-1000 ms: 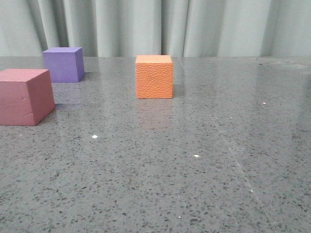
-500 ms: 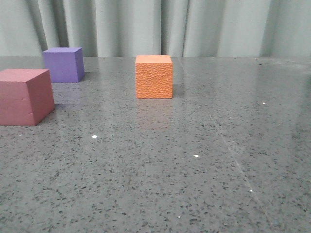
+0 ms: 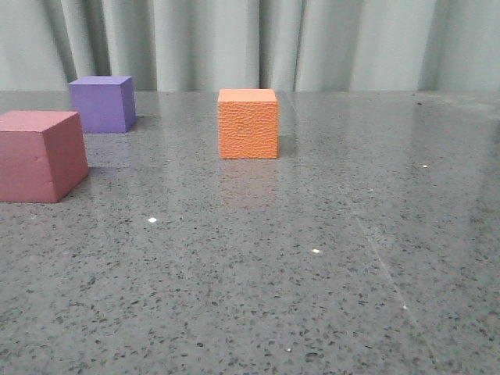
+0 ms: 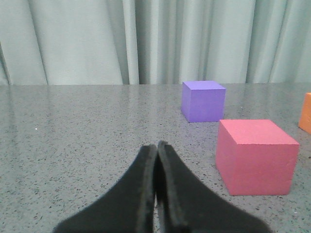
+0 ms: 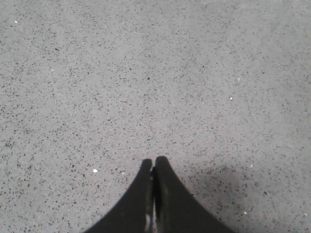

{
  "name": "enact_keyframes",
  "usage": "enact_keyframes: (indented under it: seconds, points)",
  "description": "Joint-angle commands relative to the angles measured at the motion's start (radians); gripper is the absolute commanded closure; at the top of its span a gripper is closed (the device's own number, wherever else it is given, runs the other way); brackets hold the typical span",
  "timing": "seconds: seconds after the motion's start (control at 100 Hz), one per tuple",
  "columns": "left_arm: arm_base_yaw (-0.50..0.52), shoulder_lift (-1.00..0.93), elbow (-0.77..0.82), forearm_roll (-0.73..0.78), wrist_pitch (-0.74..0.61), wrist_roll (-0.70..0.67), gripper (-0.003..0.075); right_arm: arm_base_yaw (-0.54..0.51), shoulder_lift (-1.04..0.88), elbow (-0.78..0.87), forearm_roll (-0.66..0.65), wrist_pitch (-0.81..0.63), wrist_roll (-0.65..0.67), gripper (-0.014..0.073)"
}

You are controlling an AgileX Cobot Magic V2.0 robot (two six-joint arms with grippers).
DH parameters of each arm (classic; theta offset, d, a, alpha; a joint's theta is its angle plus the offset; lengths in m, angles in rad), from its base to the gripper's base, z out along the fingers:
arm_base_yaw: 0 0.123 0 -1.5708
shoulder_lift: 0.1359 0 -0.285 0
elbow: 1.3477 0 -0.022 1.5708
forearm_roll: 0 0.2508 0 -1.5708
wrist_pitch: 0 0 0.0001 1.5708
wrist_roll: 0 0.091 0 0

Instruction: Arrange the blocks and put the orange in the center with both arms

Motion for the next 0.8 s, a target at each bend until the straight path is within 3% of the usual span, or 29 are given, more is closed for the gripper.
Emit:
enact_keyframes:
  seconds: [0.0,0.16,0.37,0.65,0.79]
  points:
    - [0.003,-0.031,0.053,-0.006,-0.075,-0.010,0.0739,-0.008,-0.002,-0.022,-0.041,-0.052,-0.008,0.0661]
    - [0.003,-0.031,0.053,-0.006,-0.075,-0.010,0.0739,-0.008,-0.035,0.002,-0.058,-0.104,-0.010,0.0661]
    - [0.003,-0.031,0.053,-0.006,-0.075,-0.010,0.0739,-0.019,-0.175,0.157,-0.044,-0.364,-0.036,0.0661]
    - [0.003,-0.031,0.053,-0.006,-0.075,-0.010,0.0739,-0.099,-0.393,0.424,0.281,-0.617,-0.351,0.0661]
    - [0.003,-0.031,0.053,-0.006,-0.075,-0.010,0.0739,-0.143,-0.504,0.526,0.358,-0.683,-0.382,0.0661]
